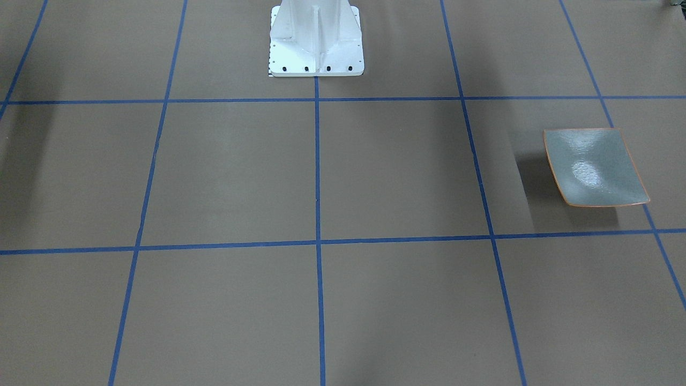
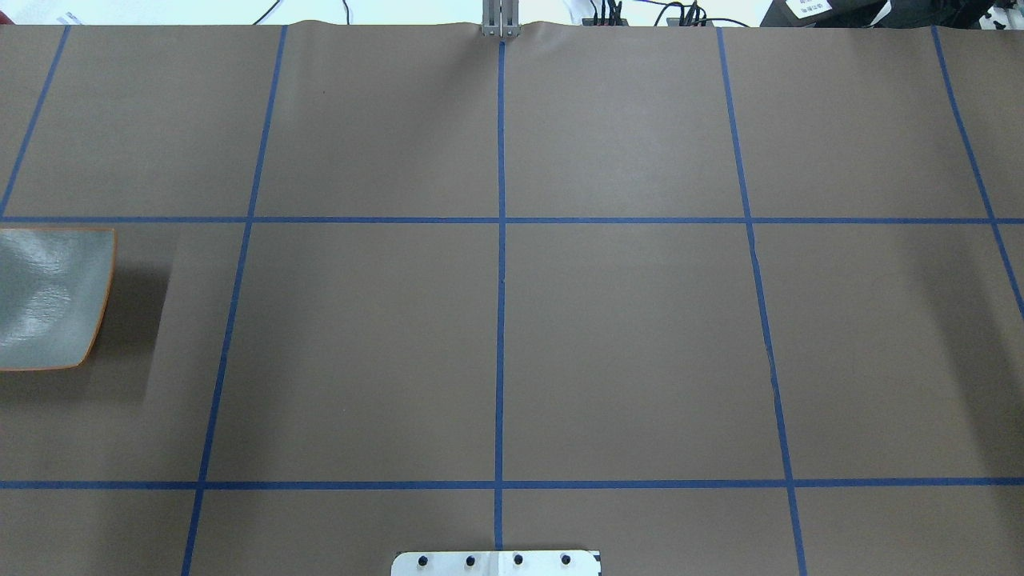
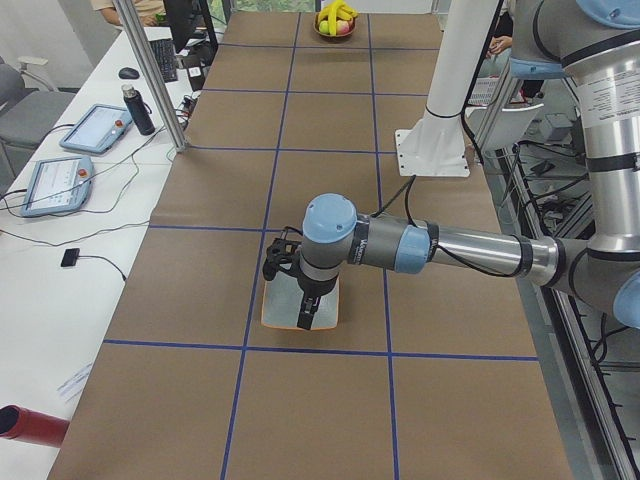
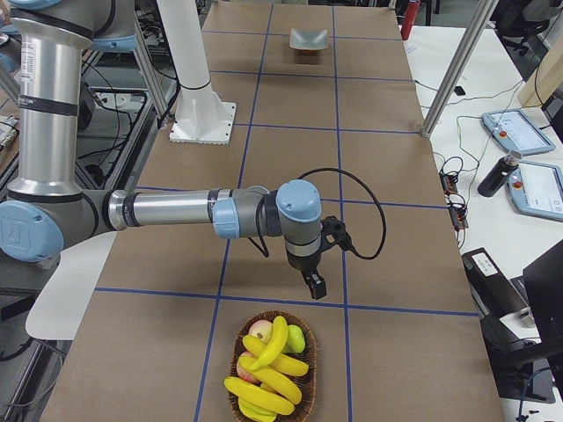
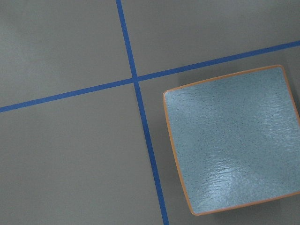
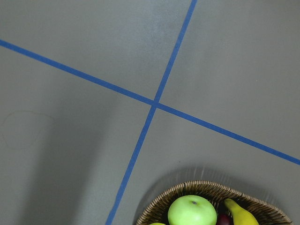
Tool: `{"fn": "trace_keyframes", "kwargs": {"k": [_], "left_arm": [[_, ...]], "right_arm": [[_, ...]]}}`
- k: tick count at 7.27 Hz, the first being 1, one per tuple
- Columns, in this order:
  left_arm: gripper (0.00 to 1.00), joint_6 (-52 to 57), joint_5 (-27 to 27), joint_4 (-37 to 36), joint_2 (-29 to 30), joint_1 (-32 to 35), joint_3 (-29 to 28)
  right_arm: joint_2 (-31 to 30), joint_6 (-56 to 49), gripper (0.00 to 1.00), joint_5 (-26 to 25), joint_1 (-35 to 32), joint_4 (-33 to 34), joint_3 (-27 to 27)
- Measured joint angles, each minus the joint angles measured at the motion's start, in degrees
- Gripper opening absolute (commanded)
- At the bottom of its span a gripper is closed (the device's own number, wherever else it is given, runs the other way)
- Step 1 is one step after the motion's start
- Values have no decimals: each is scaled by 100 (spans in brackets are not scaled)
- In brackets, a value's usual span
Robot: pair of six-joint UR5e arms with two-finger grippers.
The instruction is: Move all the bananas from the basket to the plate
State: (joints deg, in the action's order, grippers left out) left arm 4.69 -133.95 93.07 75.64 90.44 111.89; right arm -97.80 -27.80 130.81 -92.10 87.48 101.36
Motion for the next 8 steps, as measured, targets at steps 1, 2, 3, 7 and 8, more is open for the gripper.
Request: {"fn": "trace_keyframes", "kwargs": {"k": [1,2,3,7,8], "left_arm": [[100,0,0,0,6,0,-38],[100,3,0,0,9,0,-56],[100,5,-2,0,12,0,-62],[100,6,-9,0,7,0,-42],[100,6,-9,2,5,0,-36]], "right_arm": [[83,-615,100,371,-178,2,-446],[235,-1214,100,665,-373,5,-998],[405,-1709,100,800,-514,2,-1548],[347,-2274,93,852,-648,-4,-2205],[287,-2286,67,807,-651,-8,-2210]]}}
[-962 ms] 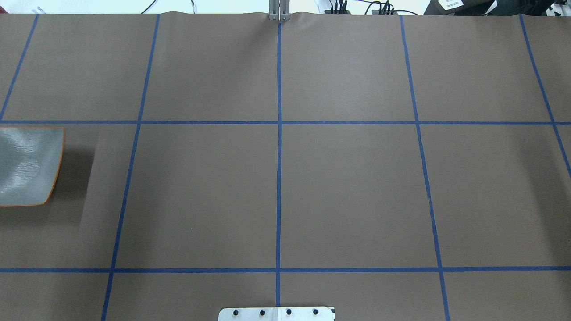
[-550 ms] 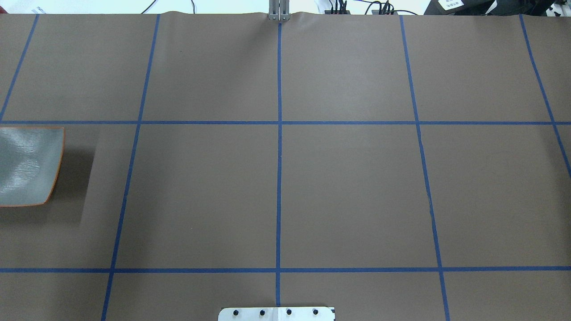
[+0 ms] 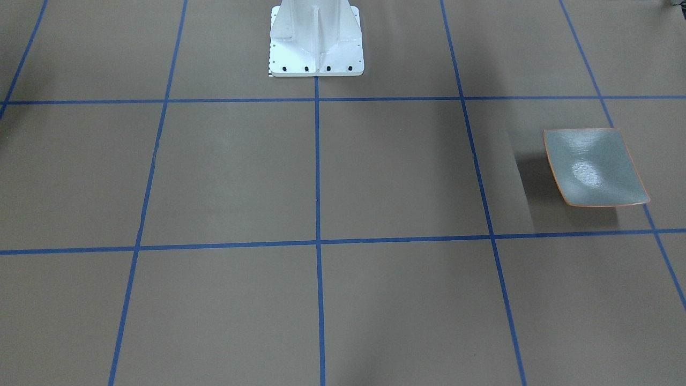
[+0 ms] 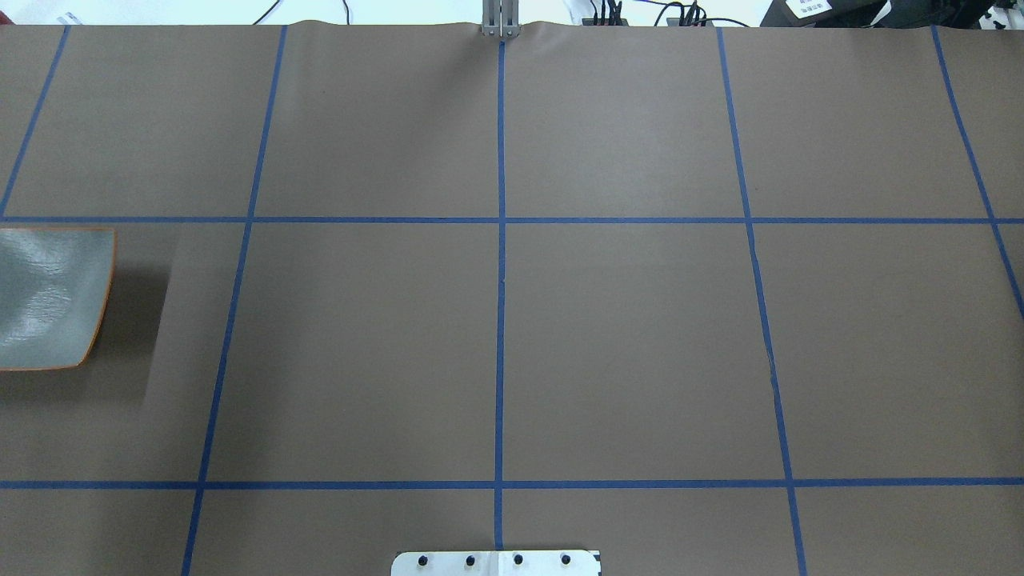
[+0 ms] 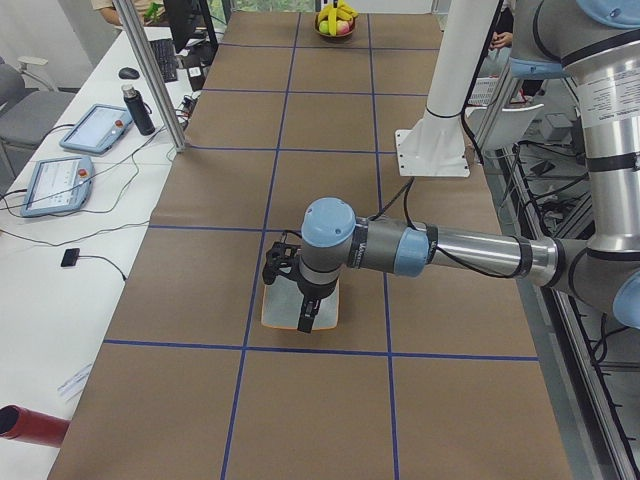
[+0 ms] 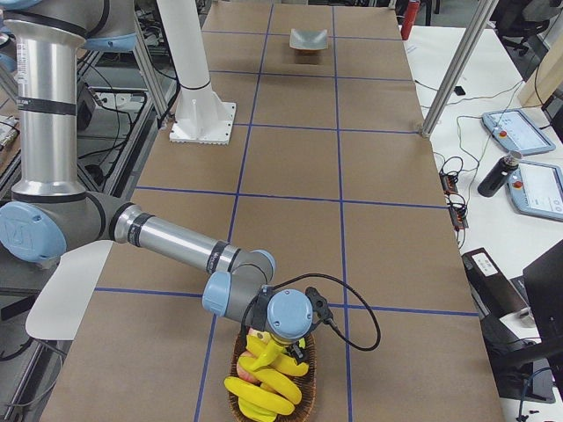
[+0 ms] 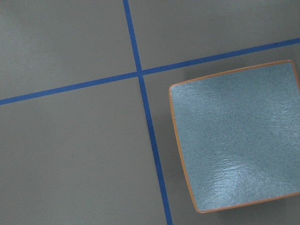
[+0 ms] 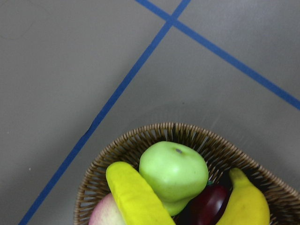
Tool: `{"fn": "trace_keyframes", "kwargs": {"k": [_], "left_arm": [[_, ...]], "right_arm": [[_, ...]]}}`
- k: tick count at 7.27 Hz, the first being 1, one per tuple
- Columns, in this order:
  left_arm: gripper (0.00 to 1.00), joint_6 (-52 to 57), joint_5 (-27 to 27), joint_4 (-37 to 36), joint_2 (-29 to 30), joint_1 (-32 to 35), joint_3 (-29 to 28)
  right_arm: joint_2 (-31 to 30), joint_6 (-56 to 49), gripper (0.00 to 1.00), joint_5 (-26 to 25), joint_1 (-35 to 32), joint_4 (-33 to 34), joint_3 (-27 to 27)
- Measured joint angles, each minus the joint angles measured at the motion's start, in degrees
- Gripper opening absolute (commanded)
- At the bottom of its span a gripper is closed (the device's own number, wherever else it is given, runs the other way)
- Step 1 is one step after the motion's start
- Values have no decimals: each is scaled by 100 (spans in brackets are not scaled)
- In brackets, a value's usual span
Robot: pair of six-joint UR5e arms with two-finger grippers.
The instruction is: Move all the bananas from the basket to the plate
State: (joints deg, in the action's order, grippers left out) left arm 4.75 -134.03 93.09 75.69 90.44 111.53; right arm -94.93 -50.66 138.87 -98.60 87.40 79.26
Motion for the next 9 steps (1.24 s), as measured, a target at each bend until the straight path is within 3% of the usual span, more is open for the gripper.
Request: {"fn": "trace_keyframes", "kwargs": {"k": [2,3,4,7,9], "left_arm": [[100,0,0,4,-4,0,10],[100,0,0,1,-7,1,14],[100,0,0,-1,-8,5,16],[100,0,2,-2,-10,7,7],[100,0,0,-2,-10,5,-8]], "right_arm": [[-31,-27,35,-149,-1,3,-2],[-33,-35,12,-228,-1,4,-3],[-34,-41,0,-308,-1,5,-9],[-20,-31,0,-420,-1,27,127],[33,3,0,-400,-1,288,501]]}}
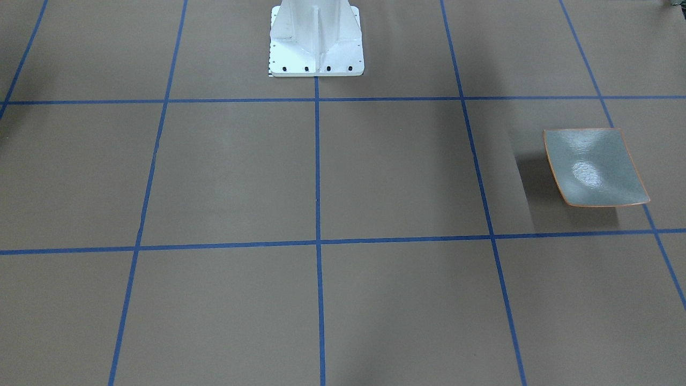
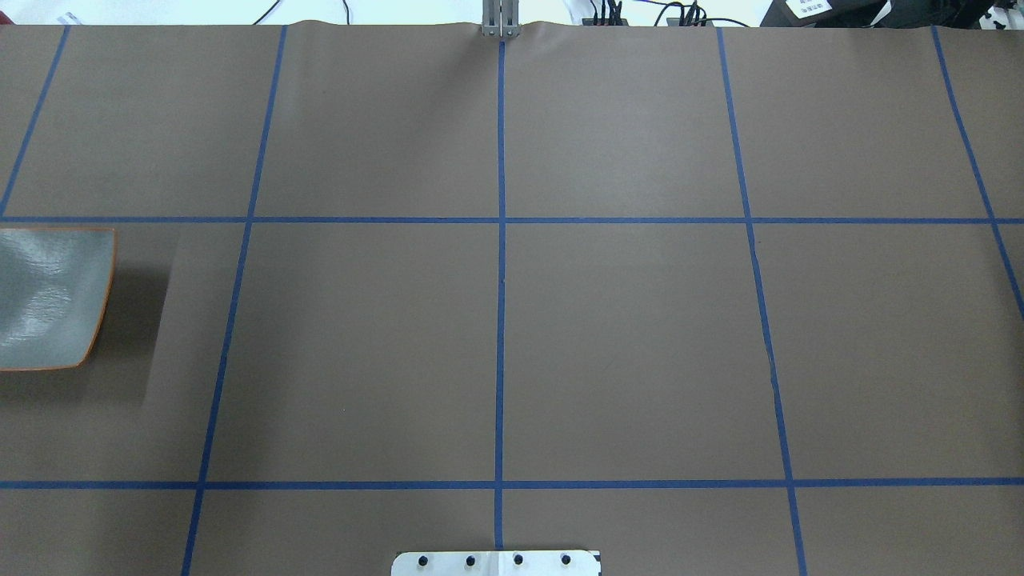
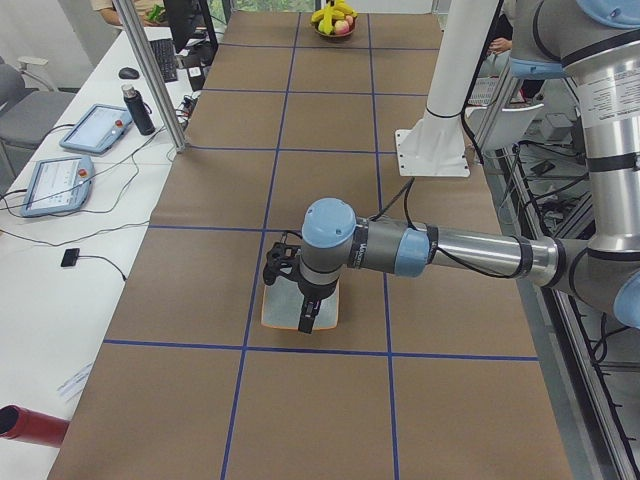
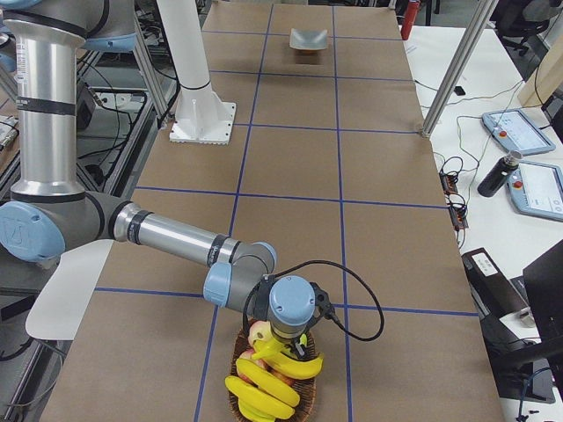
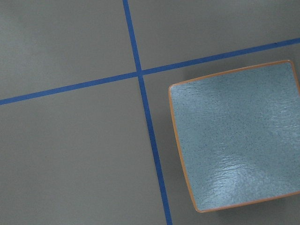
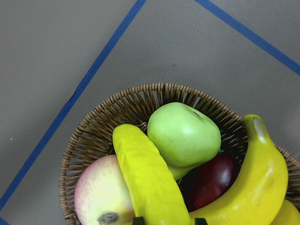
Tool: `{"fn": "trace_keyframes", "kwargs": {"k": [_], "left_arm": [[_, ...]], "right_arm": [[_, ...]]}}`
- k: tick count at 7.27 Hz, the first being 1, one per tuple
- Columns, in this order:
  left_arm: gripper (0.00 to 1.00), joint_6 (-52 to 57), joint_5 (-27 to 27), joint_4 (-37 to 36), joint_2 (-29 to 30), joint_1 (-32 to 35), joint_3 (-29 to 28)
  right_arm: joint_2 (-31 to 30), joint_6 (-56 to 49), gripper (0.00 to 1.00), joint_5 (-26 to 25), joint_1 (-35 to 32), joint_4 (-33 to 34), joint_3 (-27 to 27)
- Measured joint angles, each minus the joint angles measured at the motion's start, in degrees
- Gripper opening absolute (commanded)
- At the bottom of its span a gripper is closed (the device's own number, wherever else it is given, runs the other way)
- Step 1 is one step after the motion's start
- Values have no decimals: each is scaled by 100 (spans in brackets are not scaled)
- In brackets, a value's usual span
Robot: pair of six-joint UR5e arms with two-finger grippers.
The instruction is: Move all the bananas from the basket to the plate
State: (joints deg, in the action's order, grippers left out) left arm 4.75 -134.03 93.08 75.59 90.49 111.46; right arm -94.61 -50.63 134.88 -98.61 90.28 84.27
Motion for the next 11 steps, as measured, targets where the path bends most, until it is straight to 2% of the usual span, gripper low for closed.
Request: {"fn": "trace_keyframes", "kwargs": {"k": [2,4,7,9,11], "left_arm": [[100,-4,0,2,0,-3,8],[100,3,5,300,75,-4,13],[100,-3,10,1472,170,-15,-26],[100,-54,-52,1793,672,-50,-336],[100,-431,-486,1958,1154,-130,-820]], "right_arm": [[88,67,0,29,-4,710,637],[237,686,0,49,-1,1118,1157],[639,2231,0,502,206,1172,1595],[827,3589,0,715,729,1070,2115],[1129,5351,0,744,1417,450,2391]]}}
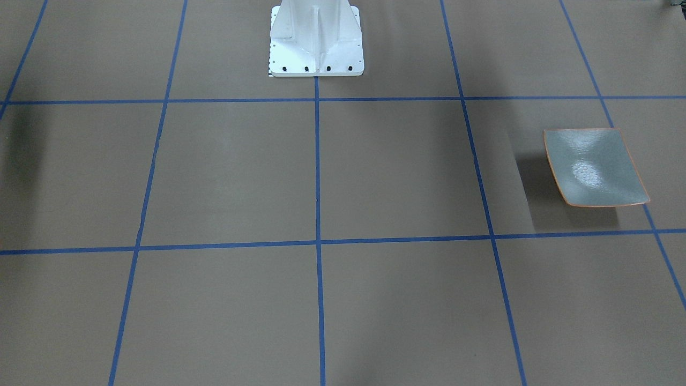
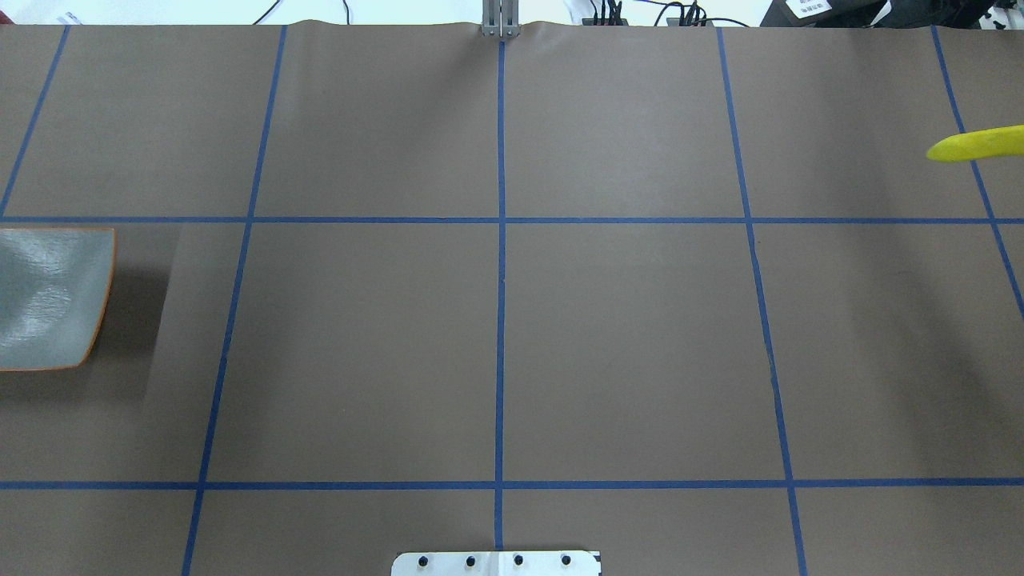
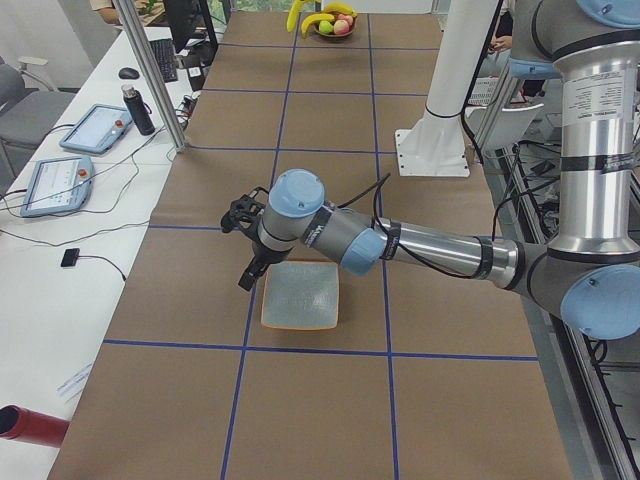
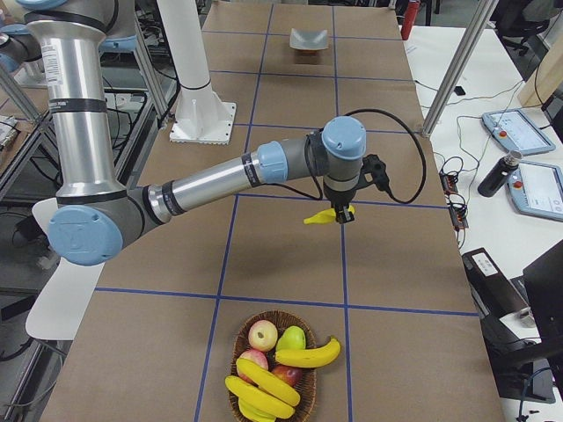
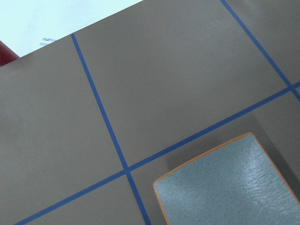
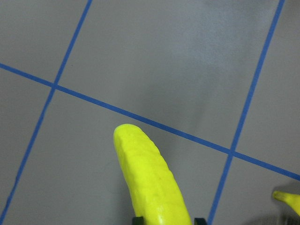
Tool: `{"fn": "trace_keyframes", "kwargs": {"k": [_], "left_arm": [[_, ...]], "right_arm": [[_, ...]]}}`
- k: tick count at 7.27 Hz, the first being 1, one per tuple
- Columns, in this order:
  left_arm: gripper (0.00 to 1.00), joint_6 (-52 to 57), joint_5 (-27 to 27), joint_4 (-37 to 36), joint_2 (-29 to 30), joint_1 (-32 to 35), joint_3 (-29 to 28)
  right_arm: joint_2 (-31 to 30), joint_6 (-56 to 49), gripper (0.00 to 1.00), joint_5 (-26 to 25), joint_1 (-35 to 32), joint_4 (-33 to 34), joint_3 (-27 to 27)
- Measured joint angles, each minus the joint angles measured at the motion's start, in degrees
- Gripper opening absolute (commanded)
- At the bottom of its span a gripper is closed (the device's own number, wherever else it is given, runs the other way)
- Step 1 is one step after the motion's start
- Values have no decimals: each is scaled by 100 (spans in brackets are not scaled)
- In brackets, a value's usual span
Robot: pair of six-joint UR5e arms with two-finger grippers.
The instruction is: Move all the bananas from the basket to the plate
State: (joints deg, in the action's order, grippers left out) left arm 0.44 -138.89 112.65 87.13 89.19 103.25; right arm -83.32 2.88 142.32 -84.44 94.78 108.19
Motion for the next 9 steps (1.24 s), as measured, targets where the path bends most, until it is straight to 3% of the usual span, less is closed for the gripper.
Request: {"fn": "trace_keyframes", "kwargs": {"k": [2,5,9], "left_arm": [[100,-522,-198,662,227,-388,-162],[100,-2967,-237,1175,1089,-1259,-80],[100,-7613,-60,1718,2325,-2598,362]], "right_arm": [[308,2030,0,-26,722,-1130,47],[1056,4668,0,-505,1781,-2234,90],[2005,6815,0,-2649,3564,-2642,446]]}}
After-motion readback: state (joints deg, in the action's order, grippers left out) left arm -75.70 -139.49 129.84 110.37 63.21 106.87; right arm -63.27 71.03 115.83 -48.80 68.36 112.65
